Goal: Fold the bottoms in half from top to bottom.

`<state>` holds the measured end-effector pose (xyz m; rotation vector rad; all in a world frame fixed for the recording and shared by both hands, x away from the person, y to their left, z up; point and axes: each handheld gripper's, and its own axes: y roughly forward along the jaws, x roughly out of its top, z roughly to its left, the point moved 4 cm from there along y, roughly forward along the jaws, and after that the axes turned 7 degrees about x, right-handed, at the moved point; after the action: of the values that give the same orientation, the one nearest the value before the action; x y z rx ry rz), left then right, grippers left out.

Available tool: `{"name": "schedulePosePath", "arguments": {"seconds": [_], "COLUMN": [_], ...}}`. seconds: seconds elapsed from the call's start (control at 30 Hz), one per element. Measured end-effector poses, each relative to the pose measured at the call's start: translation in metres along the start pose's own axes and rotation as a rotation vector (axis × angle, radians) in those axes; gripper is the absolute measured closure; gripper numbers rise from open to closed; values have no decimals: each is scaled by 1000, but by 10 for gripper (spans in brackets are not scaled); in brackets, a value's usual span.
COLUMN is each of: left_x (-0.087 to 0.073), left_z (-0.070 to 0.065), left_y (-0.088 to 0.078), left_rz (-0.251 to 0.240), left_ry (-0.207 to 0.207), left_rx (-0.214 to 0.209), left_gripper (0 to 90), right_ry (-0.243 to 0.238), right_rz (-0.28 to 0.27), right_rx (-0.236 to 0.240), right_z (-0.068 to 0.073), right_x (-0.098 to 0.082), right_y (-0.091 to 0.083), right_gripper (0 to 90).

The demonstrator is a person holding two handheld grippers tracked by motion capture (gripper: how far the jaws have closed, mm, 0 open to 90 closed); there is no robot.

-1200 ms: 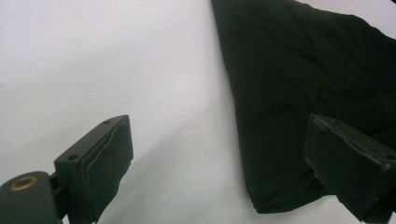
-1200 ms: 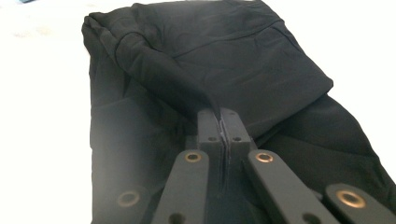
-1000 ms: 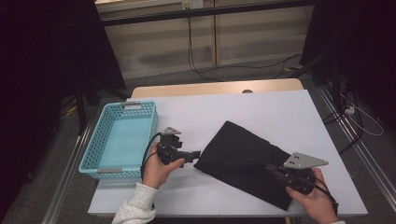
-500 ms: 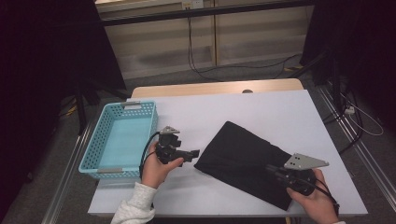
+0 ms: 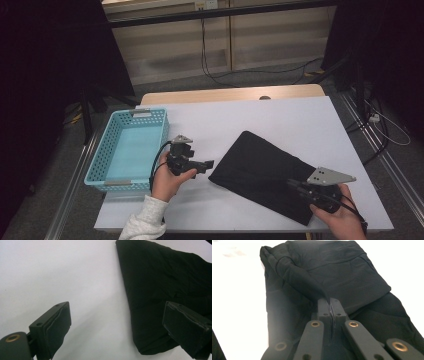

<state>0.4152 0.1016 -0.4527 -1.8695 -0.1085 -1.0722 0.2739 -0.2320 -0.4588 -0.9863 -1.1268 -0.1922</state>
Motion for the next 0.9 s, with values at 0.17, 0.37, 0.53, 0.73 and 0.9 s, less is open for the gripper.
{"name": "schedulePosePath", "arguments": {"seconds": [0.17, 0.37, 0.53, 0.73, 0.9], "left_x": [0, 0, 0, 0, 1], "left_z": [0, 0, 0, -1, -2], "left_y": [0, 1, 2, 2, 3], "left_rz": [2, -6, 2, 5, 4], "left_ry": [-1, -10, -5, 3, 2], "left_rx": [-1, 1, -1, -2, -4], "left_gripper": [84, 84, 84, 84, 84], "right_ry": [-3, -6, -9, -3, -4], "right_rz": [-3, -2, 0, -2, -6], "right_rx": [0, -1, -2, -8, -8], "right_z": [0, 1, 2, 0, 2], "right_x": [1, 1, 0, -3, -3], "right_y": [-2, -3, -5, -10, -14], "right_gripper": [891, 891, 891, 891, 891]}}
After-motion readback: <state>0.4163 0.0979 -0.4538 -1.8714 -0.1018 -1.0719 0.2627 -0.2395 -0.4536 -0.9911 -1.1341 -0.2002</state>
